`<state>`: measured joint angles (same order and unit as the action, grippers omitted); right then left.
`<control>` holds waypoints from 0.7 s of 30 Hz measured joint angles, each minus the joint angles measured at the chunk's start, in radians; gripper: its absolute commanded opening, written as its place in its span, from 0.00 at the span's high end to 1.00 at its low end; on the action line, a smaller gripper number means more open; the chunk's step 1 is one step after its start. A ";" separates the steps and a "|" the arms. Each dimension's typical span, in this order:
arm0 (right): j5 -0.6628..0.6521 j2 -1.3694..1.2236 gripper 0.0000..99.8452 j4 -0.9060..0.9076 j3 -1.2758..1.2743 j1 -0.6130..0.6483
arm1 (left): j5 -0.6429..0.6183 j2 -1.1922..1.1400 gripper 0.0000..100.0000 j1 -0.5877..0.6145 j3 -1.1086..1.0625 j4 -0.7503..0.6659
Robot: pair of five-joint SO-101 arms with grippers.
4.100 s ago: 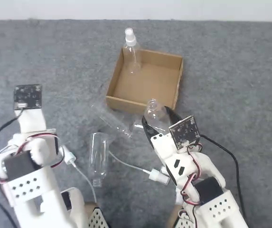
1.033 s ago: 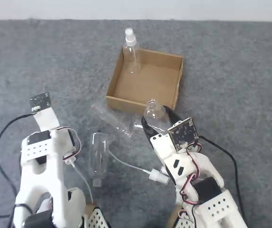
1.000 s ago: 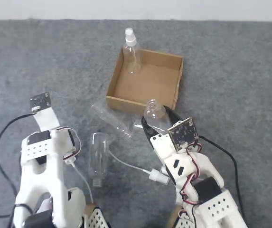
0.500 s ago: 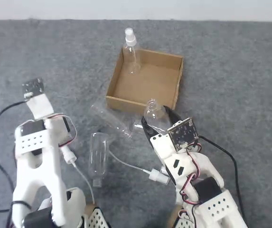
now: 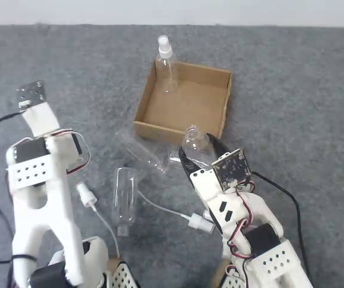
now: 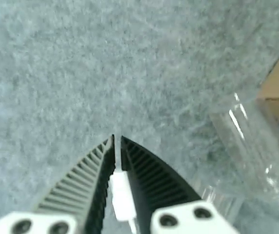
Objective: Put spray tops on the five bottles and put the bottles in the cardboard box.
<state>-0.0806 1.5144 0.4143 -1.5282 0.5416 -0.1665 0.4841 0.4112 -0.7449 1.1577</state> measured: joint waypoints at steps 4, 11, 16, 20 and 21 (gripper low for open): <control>0.000 0.000 0.99 0.000 0.000 0.000 | 0.000 0.000 0.95 0.000 0.014 0.089; 0.000 0.000 0.99 0.000 0.000 0.000 | 0.005 0.000 0.80 0.043 -0.051 0.118; 0.000 0.000 0.99 0.000 0.000 0.000 | 0.005 0.000 0.80 0.092 -0.089 0.120; 0.000 0.000 0.99 0.000 0.000 0.000 | 0.014 0.000 0.80 0.107 -0.127 0.120; 0.000 0.000 0.99 0.000 0.000 0.000 | 0.026 0.000 0.80 0.109 -0.146 0.115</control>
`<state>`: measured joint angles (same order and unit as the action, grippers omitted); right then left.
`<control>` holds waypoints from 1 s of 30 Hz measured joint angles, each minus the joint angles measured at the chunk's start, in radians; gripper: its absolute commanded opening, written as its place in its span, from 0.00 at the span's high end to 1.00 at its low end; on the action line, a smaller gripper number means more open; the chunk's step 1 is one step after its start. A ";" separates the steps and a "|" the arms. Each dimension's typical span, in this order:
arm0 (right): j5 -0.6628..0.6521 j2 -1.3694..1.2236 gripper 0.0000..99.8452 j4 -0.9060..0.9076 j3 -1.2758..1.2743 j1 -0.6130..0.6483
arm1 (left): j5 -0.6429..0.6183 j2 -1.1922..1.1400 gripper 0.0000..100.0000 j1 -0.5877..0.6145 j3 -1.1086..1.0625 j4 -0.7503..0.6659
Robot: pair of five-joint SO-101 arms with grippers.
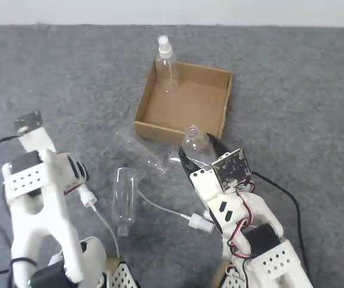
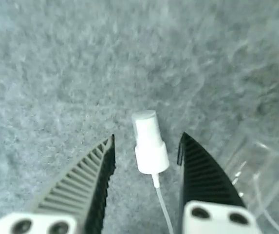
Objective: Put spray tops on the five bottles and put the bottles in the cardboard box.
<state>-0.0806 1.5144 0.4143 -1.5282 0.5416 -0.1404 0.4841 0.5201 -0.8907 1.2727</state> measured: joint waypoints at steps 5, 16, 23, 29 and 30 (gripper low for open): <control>0.000 0.000 0.99 0.000 -0.008 0.000 | 0.015 0.000 0.80 0.002 -0.123 -0.141; 0.000 0.000 0.99 0.000 -0.018 0.000 | 0.015 -0.020 0.81 -0.046 -0.229 -0.302; 0.000 0.000 0.99 0.000 -0.018 0.000 | 0.018 -0.164 0.90 -0.077 -0.196 -0.304; 0.000 0.000 0.99 0.000 -0.018 0.000 | 0.017 -0.192 0.99 -0.084 -0.161 -0.305; 0.000 0.000 0.99 0.000 -0.018 0.000 | 0.017 -0.192 0.99 -0.084 -0.161 -0.307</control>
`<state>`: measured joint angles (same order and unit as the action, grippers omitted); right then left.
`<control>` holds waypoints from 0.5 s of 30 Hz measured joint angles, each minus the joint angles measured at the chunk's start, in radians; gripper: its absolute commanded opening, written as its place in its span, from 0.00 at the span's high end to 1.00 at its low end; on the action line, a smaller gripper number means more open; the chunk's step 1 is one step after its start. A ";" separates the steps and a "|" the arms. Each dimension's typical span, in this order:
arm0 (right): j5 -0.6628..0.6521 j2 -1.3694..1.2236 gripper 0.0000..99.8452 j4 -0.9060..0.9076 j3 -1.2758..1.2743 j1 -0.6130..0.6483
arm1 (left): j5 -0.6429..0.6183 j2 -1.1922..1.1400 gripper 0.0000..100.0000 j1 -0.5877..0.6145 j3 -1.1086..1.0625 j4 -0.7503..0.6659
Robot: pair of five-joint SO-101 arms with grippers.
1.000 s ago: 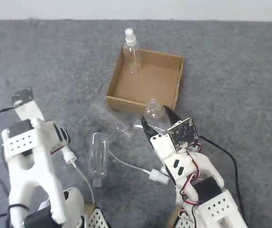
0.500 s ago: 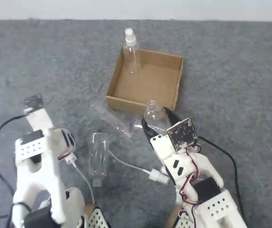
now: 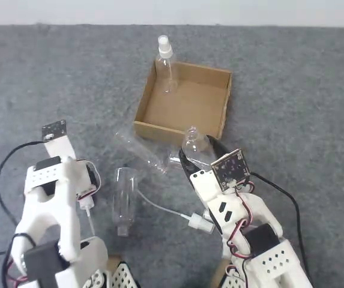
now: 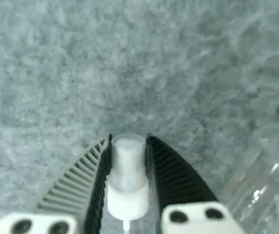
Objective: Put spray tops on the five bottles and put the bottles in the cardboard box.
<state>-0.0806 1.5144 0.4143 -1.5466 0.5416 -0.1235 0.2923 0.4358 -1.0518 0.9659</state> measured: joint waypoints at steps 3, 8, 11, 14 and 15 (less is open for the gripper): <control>0.000 0.000 0.99 0.000 0.000 0.000 | 0.000 0.000 0.99 0.000 0.000 0.000; 0.000 0.000 0.99 0.000 0.000 0.000 | -0.002 -0.002 0.99 0.002 0.023 0.000; 0.000 0.000 0.99 0.000 0.000 0.000 | 0.000 -0.002 0.99 0.009 0.040 0.000; 0.000 0.000 0.99 0.000 0.000 0.000 | -0.002 0.008 0.99 0.051 0.041 0.000; 0.000 0.000 0.99 0.000 0.000 0.000 | -0.002 0.023 0.99 0.068 0.041 0.000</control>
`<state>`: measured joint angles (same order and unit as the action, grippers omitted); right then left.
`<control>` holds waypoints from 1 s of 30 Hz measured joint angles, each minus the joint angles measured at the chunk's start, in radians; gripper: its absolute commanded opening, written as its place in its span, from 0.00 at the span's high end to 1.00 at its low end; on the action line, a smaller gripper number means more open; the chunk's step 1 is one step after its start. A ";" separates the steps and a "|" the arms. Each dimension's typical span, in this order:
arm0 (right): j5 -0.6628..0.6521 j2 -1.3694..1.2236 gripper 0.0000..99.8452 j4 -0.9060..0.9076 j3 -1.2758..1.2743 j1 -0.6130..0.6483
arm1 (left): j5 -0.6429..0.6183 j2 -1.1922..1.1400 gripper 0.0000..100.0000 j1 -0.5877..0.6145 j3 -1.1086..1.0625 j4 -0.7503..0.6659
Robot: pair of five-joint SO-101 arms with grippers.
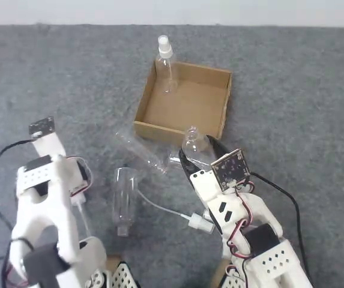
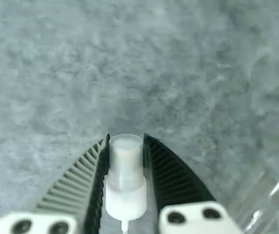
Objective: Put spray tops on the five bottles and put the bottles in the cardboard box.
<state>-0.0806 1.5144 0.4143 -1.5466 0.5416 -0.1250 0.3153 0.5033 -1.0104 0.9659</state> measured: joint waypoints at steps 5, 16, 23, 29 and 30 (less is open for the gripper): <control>0.000 0.000 0.99 0.000 0.000 0.000 | 0.000 0.158 0.99 0.040 -0.034 0.000; 0.000 0.000 0.99 0.000 0.000 0.000 | -0.009 0.473 0.99 0.044 -0.138 0.000; 0.000 0.000 0.99 0.000 0.000 0.000 | -0.135 0.643 0.99 0.043 -0.138 0.000; 0.000 0.000 0.99 0.000 0.000 0.000 | -0.169 0.726 0.99 0.018 -0.077 0.000; 0.000 0.000 0.99 0.000 0.000 0.000 | -0.164 0.736 0.99 -0.002 -0.068 0.000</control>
<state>-0.0806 1.5144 0.4143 -1.5466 0.5416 -0.2892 1.0518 0.5017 -1.0779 0.9659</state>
